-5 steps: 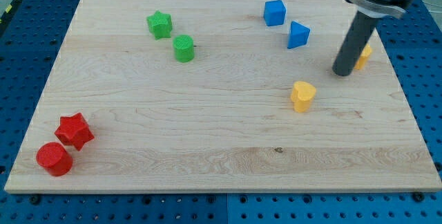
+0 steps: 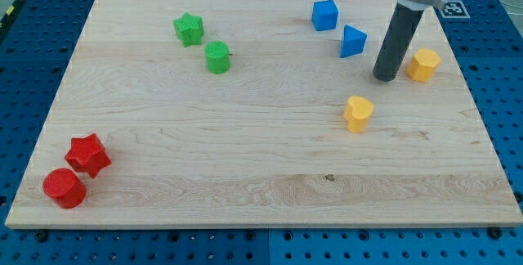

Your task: Place the arm left to the yellow heart

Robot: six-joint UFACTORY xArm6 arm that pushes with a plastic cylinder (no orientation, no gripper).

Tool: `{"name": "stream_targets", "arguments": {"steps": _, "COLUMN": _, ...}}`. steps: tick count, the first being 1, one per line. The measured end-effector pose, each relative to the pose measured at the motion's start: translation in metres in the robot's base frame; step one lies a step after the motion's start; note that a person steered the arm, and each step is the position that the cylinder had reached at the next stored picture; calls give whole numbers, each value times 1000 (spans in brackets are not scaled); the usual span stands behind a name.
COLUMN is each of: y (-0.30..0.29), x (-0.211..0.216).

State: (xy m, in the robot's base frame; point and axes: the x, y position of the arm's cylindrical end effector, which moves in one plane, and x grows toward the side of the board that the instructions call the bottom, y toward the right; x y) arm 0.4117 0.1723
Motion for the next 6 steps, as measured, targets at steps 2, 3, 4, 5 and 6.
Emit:
{"name": "stream_targets", "arguments": {"steps": 2, "y": -45, "x": 9}}
{"name": "stream_targets", "arguments": {"steps": 3, "y": -73, "x": 12}}
{"name": "stream_targets", "arguments": {"steps": 4, "y": -91, "x": 48}}
{"name": "stream_targets", "arguments": {"steps": 5, "y": -101, "x": 78}}
{"name": "stream_targets", "arguments": {"steps": 6, "y": -74, "x": 92}}
